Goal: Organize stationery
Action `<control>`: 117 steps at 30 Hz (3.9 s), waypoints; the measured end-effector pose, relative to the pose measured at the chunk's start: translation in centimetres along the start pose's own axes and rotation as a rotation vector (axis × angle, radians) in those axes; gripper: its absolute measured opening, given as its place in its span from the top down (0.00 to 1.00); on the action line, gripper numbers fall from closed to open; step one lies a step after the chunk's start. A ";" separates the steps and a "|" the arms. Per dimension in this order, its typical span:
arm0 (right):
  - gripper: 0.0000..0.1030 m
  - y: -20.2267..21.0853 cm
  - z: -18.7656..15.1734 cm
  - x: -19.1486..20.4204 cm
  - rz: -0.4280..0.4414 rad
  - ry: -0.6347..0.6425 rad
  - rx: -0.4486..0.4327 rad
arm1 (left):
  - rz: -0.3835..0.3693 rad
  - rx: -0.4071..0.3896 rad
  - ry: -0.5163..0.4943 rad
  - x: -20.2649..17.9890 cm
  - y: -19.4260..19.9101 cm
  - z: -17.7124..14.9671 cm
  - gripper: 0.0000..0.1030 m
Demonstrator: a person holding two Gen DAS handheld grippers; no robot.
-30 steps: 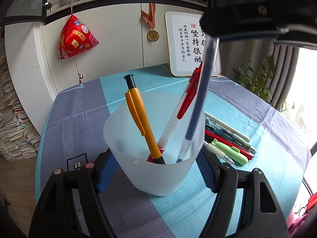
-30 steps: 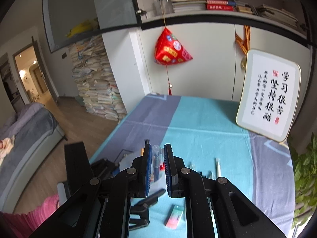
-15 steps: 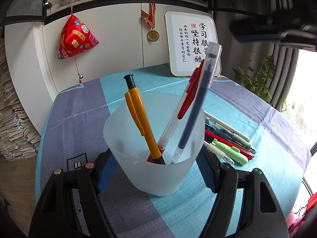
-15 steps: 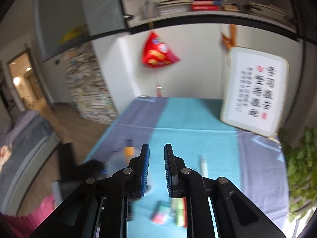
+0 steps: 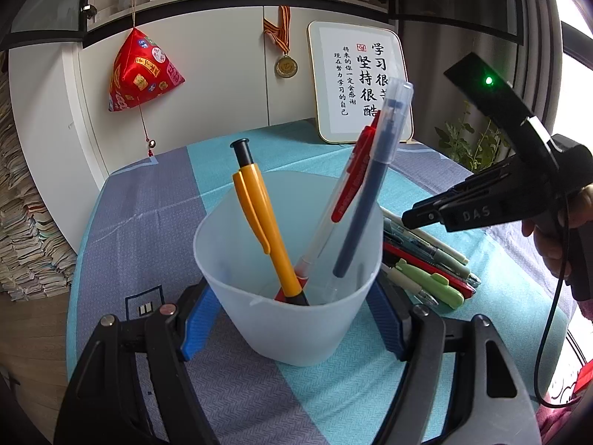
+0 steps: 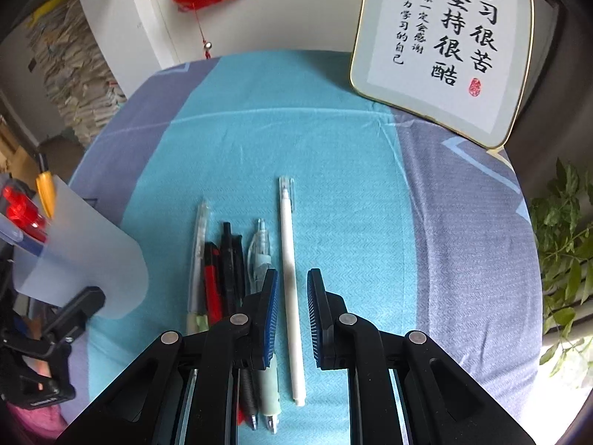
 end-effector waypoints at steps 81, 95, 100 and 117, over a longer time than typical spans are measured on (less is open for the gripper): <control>0.82 13.4 2.6 8.8 0.189 0.280 -0.257 | 0.001 -0.006 -0.009 -0.1 -0.1 -0.3 0.28; 0.66 8.0 -0.9 11.2 0.087 0.527 -0.177 | 0.000 -0.006 -0.006 0.0 0.0 -0.2 0.28; 0.82 6.9 -0.7 11.4 0.051 0.548 -0.167 | 0.001 -0.007 -0.006 0.0 0.1 -0.3 0.28; 0.92 18.4 4.7 10.9 0.241 0.256 -0.520 | -0.002 -0.008 -0.004 0.0 0.2 -0.3 0.28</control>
Point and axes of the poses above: each gripper's, at about its wrist camera, not at the fingertips, and y roughly against the way its jaws point, x to its left, z to its top, the point moved 8 cm from there along -y, roughly the way its jaws point, and after that the axes turned 2 degrees about x, right-handed, at the moved point
